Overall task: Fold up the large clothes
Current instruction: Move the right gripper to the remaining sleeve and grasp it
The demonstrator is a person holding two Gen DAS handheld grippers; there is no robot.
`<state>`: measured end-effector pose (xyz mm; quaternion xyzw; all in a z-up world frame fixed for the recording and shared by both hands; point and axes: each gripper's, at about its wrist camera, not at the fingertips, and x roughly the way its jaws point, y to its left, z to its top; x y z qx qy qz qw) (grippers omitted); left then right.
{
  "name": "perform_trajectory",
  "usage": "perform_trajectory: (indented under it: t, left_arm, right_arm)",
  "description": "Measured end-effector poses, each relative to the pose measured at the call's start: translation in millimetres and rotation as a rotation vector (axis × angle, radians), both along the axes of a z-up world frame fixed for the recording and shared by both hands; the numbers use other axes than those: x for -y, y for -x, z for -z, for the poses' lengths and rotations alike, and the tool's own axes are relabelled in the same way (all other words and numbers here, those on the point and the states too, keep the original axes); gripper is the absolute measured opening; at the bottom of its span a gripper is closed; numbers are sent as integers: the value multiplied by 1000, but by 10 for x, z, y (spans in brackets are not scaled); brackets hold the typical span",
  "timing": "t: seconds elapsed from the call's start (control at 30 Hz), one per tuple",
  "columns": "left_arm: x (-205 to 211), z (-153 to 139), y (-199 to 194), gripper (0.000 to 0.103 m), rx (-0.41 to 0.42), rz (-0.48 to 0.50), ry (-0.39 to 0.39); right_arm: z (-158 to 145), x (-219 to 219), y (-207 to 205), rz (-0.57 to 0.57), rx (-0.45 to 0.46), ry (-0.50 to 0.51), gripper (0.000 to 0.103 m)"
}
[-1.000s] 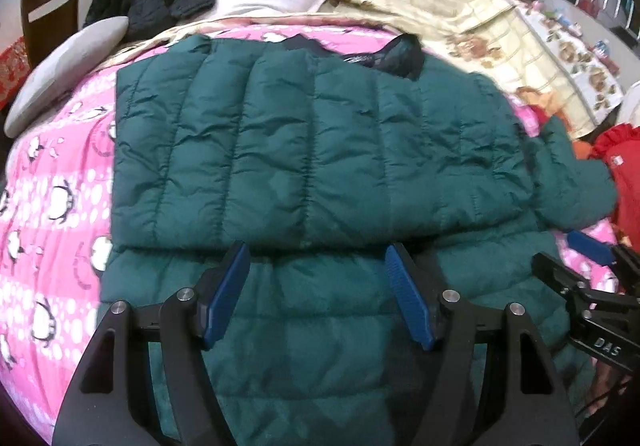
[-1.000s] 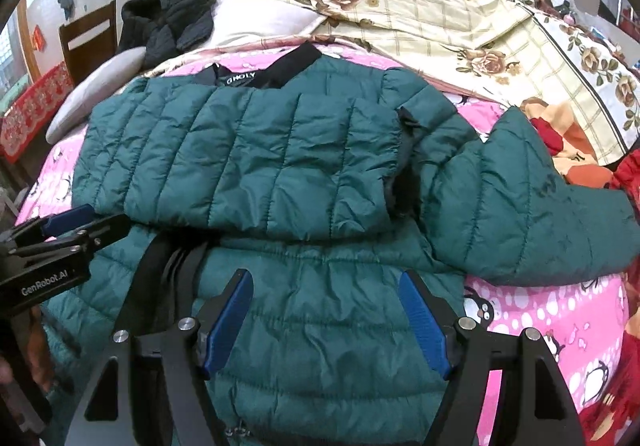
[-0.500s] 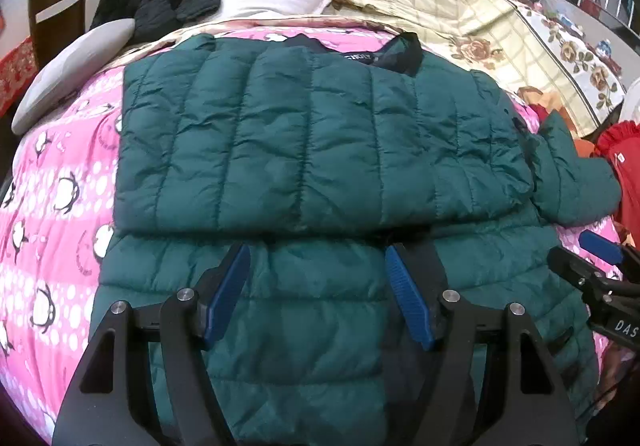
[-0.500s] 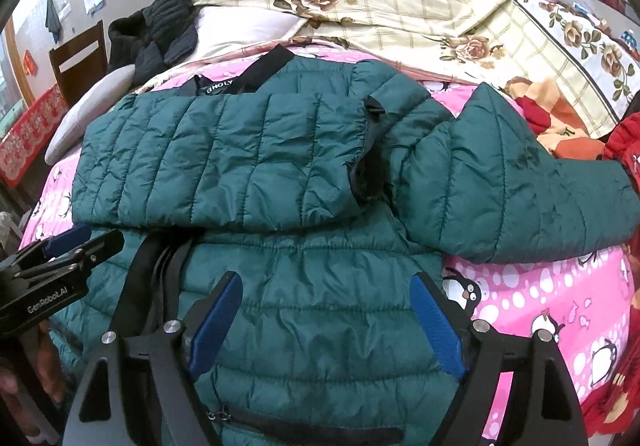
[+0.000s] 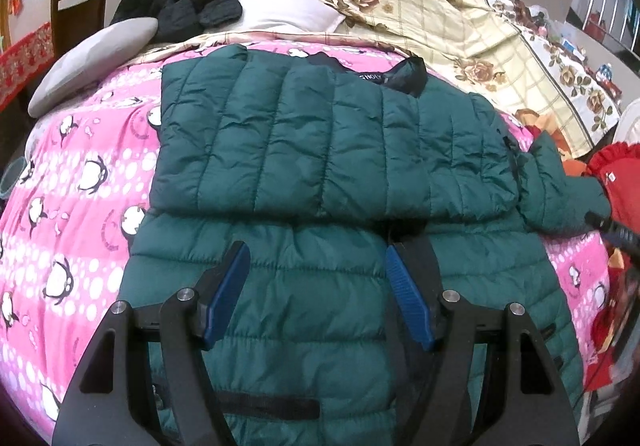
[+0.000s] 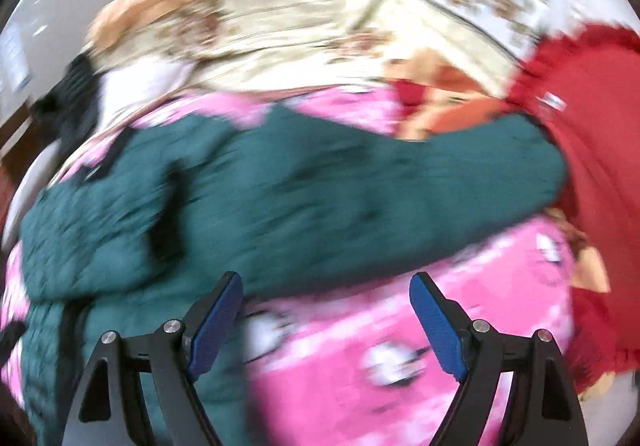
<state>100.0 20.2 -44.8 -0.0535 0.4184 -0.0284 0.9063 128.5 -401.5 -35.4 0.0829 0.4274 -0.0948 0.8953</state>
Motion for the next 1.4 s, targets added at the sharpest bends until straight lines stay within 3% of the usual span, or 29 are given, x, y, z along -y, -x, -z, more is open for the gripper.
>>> perform_trajectory:
  t: [0.1,0.23,0.33,0.47,0.8,0.83,0.87,0.97,1.03,1.2,1.4]
  left_arm:
    - [39,-1,-2,71,0,6,-33]
    - [-12,6,-43,71,-23,4,13]
    - [-40,15,-73,71,-26,-7,14]
    - [-29,57,-96,71,-44,-3,4]
    - [-5,131,-132,71,-74,-4,-3]
    - [-6,138,-131,71,-76,-5,-5]
    - [-10,150,-131,71,-81,-6,-6]
    - [-26,186,-138,71,-100,-5,10]
    - [-44,193,-138,71,-105,-5,19]
    - [-82,170,-102,71,-96,-10,19]
    - [-152,99,-63,71,-79,-16,37]
  right_arm:
    - [88,565,-92,123,-31,-28,83]
    - [176,1118,-128,249,-32,-103,83]
    - [232,1472,-126,335,4,-213,86]
    - [289,1720,-197,386,24,-272,86]
    - [357,1964,-415,439,62,-246,87]
    - [362,1968,-418,429,72,-251,79]
    - [361,1968,-425,411,88,-257,57]
    - [352,1968,-433,391,104,-263,25]
    - [245,1937,-369,362,158,-263,14]
    - [-252,1615,-213,222,296,-235,11]
    - [-986,658,-188,-78,395,-163,10]
